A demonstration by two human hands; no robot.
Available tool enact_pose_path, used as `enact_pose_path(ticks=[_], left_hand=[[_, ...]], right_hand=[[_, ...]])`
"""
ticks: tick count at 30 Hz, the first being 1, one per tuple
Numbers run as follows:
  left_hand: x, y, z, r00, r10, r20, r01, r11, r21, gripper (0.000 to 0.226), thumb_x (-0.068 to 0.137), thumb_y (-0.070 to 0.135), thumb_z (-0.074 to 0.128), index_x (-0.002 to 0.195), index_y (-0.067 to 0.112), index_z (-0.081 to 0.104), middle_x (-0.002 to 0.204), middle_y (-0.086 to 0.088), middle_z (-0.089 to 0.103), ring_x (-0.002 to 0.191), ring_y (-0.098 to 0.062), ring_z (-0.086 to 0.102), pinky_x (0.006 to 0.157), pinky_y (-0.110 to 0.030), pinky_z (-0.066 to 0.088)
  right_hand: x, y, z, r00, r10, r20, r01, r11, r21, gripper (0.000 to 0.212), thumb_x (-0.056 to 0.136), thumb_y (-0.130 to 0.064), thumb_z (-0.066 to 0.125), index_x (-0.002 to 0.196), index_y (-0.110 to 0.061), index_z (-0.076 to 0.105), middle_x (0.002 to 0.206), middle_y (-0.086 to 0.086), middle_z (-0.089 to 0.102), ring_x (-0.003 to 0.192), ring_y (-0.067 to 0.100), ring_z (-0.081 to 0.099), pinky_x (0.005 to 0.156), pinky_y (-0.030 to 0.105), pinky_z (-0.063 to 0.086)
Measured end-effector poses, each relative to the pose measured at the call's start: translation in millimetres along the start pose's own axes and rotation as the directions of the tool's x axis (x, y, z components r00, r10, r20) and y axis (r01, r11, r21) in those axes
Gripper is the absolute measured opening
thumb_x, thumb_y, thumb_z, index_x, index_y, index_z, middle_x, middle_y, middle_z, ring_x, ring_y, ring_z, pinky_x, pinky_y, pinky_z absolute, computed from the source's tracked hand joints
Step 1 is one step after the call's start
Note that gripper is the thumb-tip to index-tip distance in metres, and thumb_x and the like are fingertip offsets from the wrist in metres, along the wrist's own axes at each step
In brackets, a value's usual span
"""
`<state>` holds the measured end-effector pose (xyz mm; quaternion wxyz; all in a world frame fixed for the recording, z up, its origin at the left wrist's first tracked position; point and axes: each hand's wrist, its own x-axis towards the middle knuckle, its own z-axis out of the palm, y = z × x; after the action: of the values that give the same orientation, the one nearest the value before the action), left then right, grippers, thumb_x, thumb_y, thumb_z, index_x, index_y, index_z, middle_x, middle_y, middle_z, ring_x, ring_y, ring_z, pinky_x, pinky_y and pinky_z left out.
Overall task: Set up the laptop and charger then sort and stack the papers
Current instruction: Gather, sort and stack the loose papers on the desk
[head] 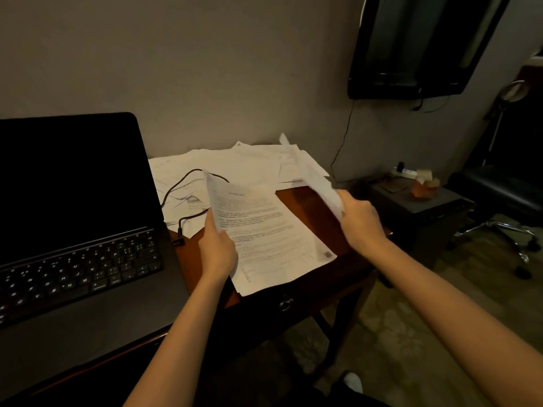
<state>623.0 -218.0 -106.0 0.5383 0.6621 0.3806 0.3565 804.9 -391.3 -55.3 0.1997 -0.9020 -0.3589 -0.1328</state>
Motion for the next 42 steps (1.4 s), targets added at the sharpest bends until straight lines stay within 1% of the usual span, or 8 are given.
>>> enact_pose_path(ticks=[7,12,17,20,24,32,38,42], left_hand=[[6,-5,-1,0.999,0.018,-0.035,-0.019,0.999,-0.034,0.047,0.1,0.014,0.032,0.144,0.028,0.035,0.114,0.004,0.06,0.084,-0.005,0.055,0.066,-0.017,0.042],[0,2,1,0.999,0.023,-0.048,-0.029,0.991,-0.132,0.043,0.101,0.04,0.038,0.14,0.023,0.043,0.108,0.016,0.058,0.105,-0.008,0.055,0.08,-0.014,0.04],[7,-4,-2,0.999,0.043,-0.005,-0.043,0.999,-0.007,0.066,0.087,-0.004,0.057,0.143,0.022,0.033,0.121,0.006,0.056,0.104,-0.01,0.052,0.076,-0.02,0.045],[3,-3,-1,0.993,0.039,-0.113,-0.057,0.985,-0.161,0.074,0.089,-0.01,0.051,0.148,0.027,0.028,0.126,0.012,0.052,0.111,-0.008,0.053,0.085,-0.023,0.052],[9,7,3,0.935,0.095,-0.341,-0.193,0.945,-0.264,0.074,0.092,-0.009,0.047,0.149,0.033,0.024,0.123,0.021,0.052,0.11,0.006,0.054,0.085,-0.014,0.05],[35,5,19,0.934,0.04,-0.355,-0.101,0.983,-0.155,0.075,0.092,-0.008,0.045,0.151,0.032,0.021,0.132,0.013,0.051,0.107,0.002,0.05,0.093,-0.024,0.047],[44,-7,17,0.946,-0.019,-0.323,-0.018,0.994,-0.111,0.084,0.091,-0.011,0.042,0.151,0.038,0.009,0.126,0.016,0.047,0.105,-0.001,0.047,0.082,-0.012,0.044],[52,-15,19,0.941,-0.044,-0.336,0.007,0.994,-0.111,0.068,0.092,-0.009,0.042,0.147,0.031,0.032,0.131,0.011,0.05,0.101,-0.001,0.051,0.062,0.0,0.04]], right_hand=[[-33,-13,47,0.829,-0.398,0.394,0.399,0.913,0.085,0.066,0.091,0.002,0.047,0.146,-0.031,0.03,0.153,-0.002,0.03,0.14,0.016,0.029,0.116,0.033,0.024],[-44,-15,57,0.795,-0.496,0.349,0.495,0.863,0.098,0.073,0.085,0.005,0.048,0.145,-0.033,0.032,0.153,-0.007,0.029,0.142,0.009,0.024,0.112,0.033,0.031],[-34,-31,43,0.674,-0.539,0.506,0.478,0.84,0.258,0.056,0.092,-0.061,0.035,0.143,-0.04,0.031,0.153,-0.012,0.027,0.141,0.006,0.024,0.115,0.031,0.023],[-9,-31,35,0.744,-0.476,0.469,0.113,0.781,0.614,0.075,0.08,-0.077,0.03,0.137,-0.03,0.044,0.145,-0.009,0.04,0.13,0.008,0.04,0.106,0.022,0.035],[43,-18,48,0.91,-0.22,0.353,0.086,0.93,0.358,0.047,0.099,-0.04,0.039,0.142,-0.021,0.039,0.147,-0.004,0.04,0.132,0.016,0.041,0.108,0.03,0.031],[135,-37,99,0.825,-0.222,0.52,0.214,0.974,0.078,0.058,0.093,-0.013,0.051,0.146,-0.016,0.029,0.151,0.006,0.034,0.135,0.026,0.035,0.109,0.037,0.033],[183,-48,117,0.782,-0.222,0.583,0.22,0.973,0.074,0.081,0.088,-0.038,0.061,0.151,-0.015,0.016,0.155,0.005,0.026,0.138,0.026,0.031,0.111,0.035,0.028],[187,-45,131,0.805,-0.308,0.508,0.312,0.947,0.08,0.076,0.084,-0.041,0.061,0.148,-0.02,0.027,0.143,0.003,0.045,0.125,0.025,0.046,0.1,0.034,0.039]])
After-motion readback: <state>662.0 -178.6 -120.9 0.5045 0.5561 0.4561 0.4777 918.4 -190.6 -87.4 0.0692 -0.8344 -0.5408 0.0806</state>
